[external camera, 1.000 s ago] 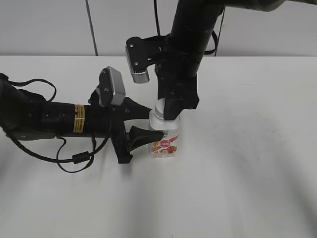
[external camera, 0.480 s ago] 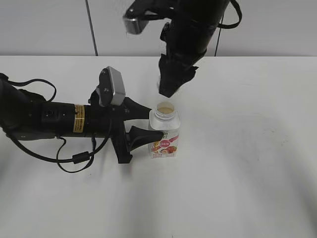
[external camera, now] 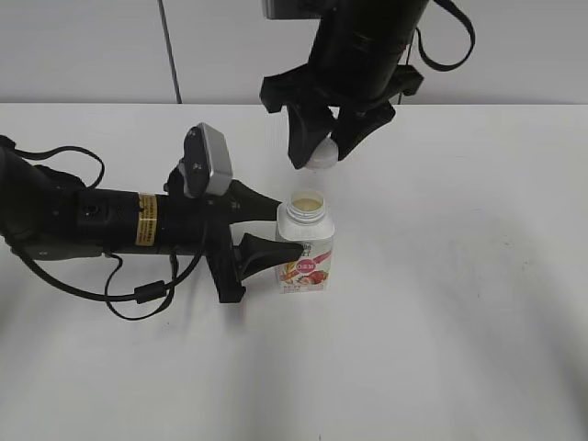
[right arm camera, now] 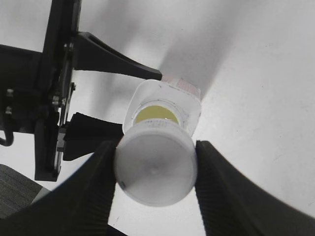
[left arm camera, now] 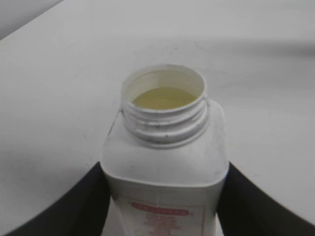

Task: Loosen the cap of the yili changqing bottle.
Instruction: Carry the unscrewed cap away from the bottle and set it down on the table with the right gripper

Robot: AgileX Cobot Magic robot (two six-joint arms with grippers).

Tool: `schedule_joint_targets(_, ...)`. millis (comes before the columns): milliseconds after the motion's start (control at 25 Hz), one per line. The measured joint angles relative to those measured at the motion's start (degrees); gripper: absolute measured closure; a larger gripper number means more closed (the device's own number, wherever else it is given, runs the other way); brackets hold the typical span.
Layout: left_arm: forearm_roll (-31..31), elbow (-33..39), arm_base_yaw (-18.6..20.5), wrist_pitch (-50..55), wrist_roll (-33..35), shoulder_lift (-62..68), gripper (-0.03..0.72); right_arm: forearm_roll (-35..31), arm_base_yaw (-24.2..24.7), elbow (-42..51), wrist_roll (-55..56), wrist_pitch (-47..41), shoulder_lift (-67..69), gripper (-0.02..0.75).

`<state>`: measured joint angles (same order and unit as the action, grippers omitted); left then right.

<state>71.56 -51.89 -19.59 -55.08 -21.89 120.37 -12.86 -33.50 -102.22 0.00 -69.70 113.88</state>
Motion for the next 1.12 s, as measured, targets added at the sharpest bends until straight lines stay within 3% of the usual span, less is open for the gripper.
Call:
schedule_joint_targets(200, 0.0, 0.0, 0.0, 0.0, 0.0, 0.0, 0.284, 0.2, 3.6, 0.0, 0.0, 0.0, 0.0, 0.349)
schedule_joint_targets(400, 0.0, 0.0, 0.0, 0.1, 0.0, 0.0, 0.284, 5.2, 9.1, 1.8, 0.3, 0.0, 0.0, 0.349)
schedule_joint_targets(640, 0.0, 0.0, 0.0, 0.1, 0.0, 0.0, 0.284, 6.5, 14.3, 11.4, 0.6, 1.6, -0.1, 0.349)
schedule_joint_targets(1120, 0.0, 0.0, 0.0, 0.1, 0.0, 0.0, 0.284, 7.7, 16.6, 32.4, 5.3, 30.3, -0.2, 0.35)
